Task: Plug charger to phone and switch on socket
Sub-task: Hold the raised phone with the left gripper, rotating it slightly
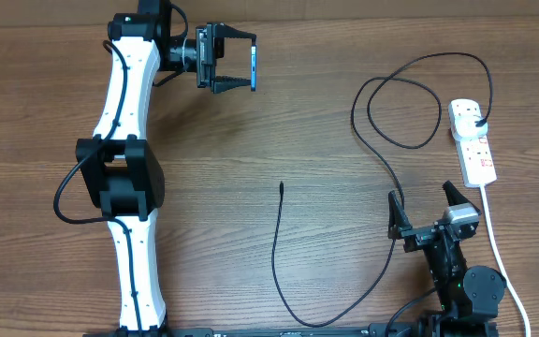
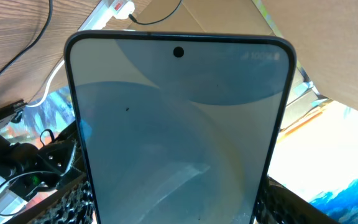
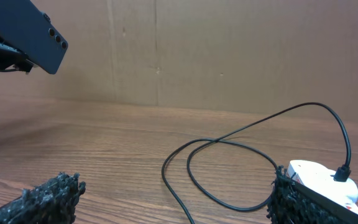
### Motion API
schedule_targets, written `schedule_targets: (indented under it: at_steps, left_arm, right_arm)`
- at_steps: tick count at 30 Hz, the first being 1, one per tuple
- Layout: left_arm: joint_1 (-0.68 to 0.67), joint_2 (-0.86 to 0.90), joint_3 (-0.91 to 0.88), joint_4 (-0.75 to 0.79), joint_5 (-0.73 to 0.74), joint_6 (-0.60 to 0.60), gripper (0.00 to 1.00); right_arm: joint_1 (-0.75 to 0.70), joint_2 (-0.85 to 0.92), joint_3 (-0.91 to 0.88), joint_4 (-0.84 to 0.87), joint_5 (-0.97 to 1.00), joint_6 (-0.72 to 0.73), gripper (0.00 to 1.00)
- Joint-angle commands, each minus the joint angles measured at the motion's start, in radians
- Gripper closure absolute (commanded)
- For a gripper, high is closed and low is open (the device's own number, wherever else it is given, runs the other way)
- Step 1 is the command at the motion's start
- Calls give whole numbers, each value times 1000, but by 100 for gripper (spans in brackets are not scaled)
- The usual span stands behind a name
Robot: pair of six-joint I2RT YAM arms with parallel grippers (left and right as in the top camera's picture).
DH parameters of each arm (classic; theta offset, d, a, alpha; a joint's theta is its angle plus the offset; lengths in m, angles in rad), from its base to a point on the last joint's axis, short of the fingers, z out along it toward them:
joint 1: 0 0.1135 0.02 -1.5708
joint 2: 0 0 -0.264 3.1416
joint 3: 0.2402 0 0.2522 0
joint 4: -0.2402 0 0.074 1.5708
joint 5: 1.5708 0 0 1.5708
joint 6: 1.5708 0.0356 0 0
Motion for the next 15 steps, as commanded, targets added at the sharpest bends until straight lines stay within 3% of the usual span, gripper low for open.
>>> schedule_targets:
  at_steps: [1, 15]
  left_arm:
    - [-4, -1, 34, 1, 34, -14, 95]
    - [-4, -1, 34, 1, 15, -13, 95]
  right_arm:
    - [8, -7, -10, 5, 7, 0, 0]
    - [8, -7, -10, 5, 7, 0, 0]
